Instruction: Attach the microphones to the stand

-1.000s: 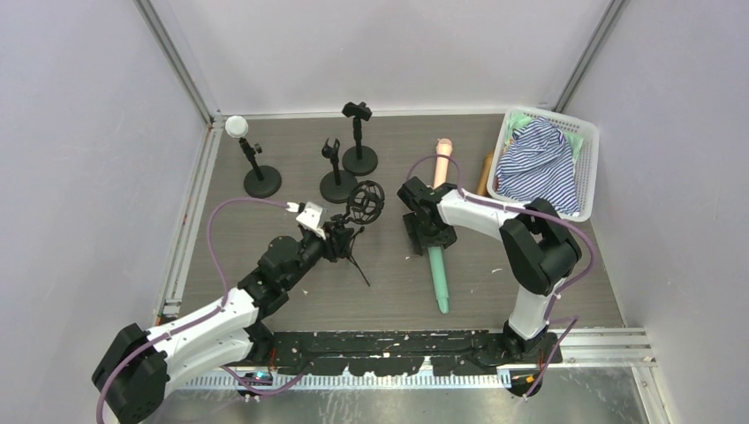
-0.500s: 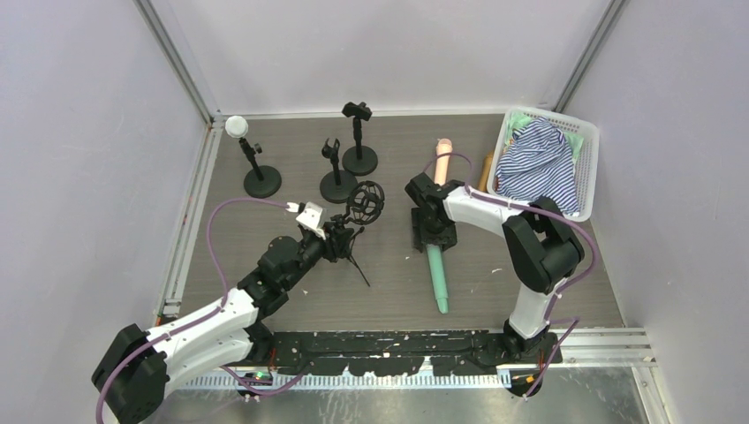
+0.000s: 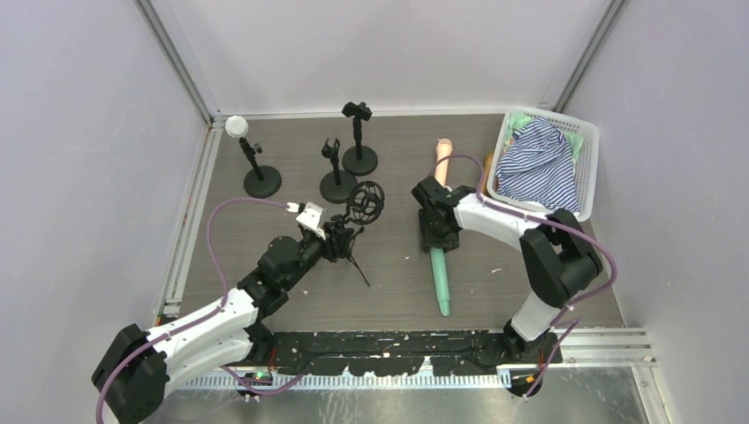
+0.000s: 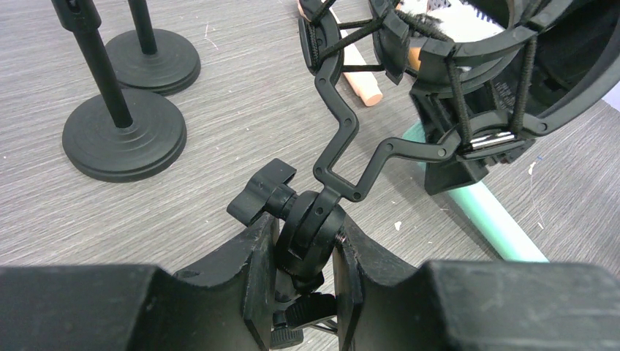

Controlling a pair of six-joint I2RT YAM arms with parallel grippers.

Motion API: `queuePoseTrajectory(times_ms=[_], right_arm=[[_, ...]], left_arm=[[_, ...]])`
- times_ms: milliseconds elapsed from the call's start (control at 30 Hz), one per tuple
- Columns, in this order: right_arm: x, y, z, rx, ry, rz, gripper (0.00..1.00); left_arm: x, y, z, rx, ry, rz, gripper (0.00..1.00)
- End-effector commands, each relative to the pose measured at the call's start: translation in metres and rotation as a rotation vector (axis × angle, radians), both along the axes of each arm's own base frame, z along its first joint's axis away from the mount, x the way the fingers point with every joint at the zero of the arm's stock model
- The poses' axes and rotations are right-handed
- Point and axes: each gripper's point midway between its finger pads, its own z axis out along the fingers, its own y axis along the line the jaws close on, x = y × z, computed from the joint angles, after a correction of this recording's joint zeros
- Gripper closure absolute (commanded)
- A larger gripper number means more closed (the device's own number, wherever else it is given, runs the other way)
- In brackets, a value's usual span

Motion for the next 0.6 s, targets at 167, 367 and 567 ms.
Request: queuePoseTrajectory(times_ms=[167, 367, 567], right_arm=[[0.028, 0.002, 0.092, 0.113, -0.327, 0.041, 0.93], [0.037, -0.004, 0.179, 0.251, -0.645, 0.03, 0.99], [0.03, -0.012, 0.271, 0.381, -1.011, 0.112, 0.99]], left_arm=[[-0.004, 0.0, -0.01, 0.025, 0.053, -0.006, 0.92], [-0.004, -0.001, -0.008, 0.027, 0.046, -0.007, 0.97], [-0.003, 0.0, -0.01, 0.038, 0.045, -0.006, 1.0]])
